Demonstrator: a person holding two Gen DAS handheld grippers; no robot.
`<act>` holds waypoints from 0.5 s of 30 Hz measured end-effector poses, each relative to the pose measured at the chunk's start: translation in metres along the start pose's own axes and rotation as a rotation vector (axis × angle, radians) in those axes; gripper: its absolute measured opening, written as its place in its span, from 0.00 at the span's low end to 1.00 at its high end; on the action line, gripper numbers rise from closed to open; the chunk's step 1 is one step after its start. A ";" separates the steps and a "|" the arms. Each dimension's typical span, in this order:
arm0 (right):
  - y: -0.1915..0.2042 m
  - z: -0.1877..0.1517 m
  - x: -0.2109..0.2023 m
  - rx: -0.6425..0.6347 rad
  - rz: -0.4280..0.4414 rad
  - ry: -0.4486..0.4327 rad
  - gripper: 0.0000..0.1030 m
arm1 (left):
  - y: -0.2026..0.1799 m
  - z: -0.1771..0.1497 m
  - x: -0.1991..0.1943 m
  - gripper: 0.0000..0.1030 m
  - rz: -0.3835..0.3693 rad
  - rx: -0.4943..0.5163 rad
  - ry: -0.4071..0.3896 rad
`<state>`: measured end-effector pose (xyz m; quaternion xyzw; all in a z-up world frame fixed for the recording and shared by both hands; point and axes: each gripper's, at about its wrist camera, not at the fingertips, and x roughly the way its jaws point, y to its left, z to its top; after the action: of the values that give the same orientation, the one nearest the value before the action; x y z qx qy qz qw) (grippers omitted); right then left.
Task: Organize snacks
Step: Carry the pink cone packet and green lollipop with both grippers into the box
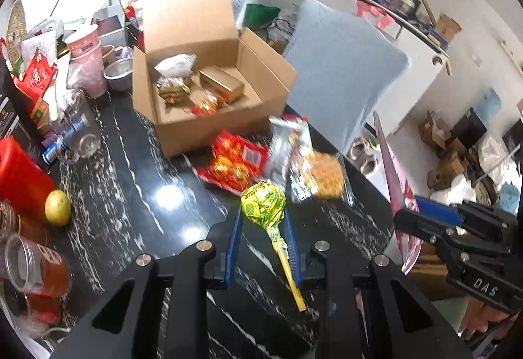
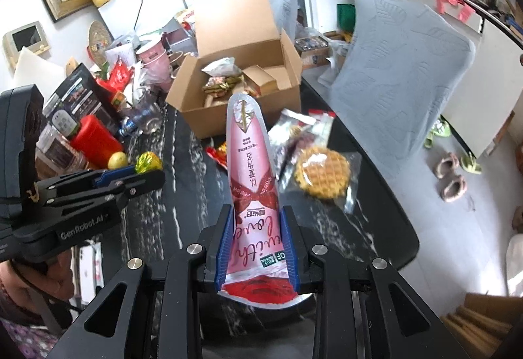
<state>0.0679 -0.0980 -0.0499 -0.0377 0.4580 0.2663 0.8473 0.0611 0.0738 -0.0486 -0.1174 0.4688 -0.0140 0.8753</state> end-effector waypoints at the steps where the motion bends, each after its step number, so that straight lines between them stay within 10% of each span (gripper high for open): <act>1: 0.001 0.006 0.004 -0.008 0.004 0.004 0.27 | 0.002 0.004 0.001 0.24 0.003 -0.004 -0.006; 15: 0.011 0.097 0.061 -0.093 0.063 0.002 0.27 | 0.049 0.084 0.034 0.24 0.061 -0.069 -0.042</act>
<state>0.1622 -0.0335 -0.0406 -0.0626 0.4468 0.3139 0.8354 0.1450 0.1328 -0.0424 -0.1336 0.4538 0.0313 0.8805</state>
